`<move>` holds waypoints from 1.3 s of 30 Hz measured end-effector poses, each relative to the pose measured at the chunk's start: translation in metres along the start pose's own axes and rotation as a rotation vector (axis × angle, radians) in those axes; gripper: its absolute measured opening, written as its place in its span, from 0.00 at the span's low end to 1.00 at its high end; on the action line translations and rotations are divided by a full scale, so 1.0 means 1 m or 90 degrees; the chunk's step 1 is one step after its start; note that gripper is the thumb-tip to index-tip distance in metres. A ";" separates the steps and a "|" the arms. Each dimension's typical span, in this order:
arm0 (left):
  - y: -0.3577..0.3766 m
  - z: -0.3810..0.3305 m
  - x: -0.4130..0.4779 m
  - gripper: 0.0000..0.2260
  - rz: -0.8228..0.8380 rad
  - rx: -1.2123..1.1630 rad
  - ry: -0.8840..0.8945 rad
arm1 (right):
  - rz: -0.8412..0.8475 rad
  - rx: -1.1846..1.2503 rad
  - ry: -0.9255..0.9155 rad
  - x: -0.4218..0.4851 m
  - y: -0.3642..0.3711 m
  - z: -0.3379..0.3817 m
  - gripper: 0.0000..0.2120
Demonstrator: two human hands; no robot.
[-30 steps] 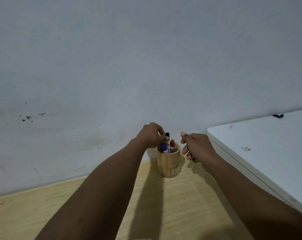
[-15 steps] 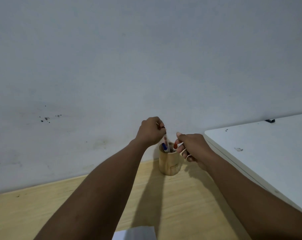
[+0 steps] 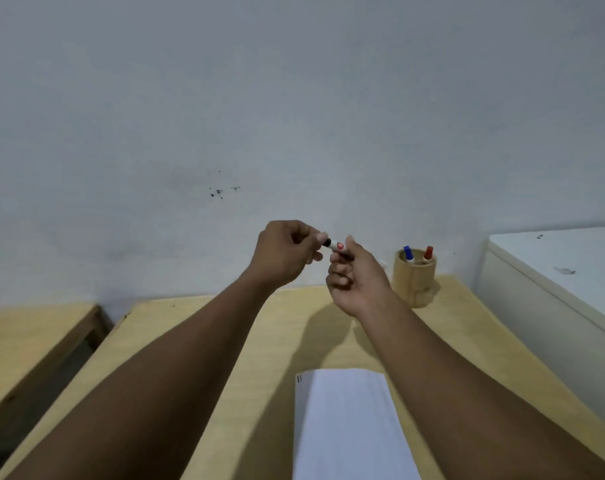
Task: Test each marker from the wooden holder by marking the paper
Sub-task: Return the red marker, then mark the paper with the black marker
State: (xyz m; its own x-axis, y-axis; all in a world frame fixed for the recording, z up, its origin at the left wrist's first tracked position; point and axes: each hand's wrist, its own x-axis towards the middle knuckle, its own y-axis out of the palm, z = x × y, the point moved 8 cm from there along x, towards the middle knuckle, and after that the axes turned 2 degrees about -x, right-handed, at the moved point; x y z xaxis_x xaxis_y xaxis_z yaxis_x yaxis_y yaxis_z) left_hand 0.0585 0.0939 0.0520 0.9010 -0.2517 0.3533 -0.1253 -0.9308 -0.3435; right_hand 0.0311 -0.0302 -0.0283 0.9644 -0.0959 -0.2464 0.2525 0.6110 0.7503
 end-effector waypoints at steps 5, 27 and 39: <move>-0.038 0.051 -0.046 0.09 -0.111 -0.143 -0.084 | 0.040 -0.007 -0.042 -0.004 0.006 -0.034 0.10; -0.007 0.170 -0.124 0.37 0.239 0.240 -0.253 | -0.048 -0.694 -0.206 -0.041 -0.089 -0.080 0.07; 0.004 0.159 -0.125 0.49 0.278 0.408 -0.231 | -0.024 -0.837 -0.269 -0.045 -0.083 -0.084 0.09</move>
State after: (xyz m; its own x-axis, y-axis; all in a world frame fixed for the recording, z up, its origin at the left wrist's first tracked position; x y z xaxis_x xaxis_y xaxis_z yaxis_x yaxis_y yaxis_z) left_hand 0.0111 0.1641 -0.1319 0.9173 -0.3508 -0.1887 -0.3324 -0.4132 -0.8478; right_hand -0.0402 -0.0102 -0.1310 0.9687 -0.2131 0.1274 0.2477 0.8654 -0.4356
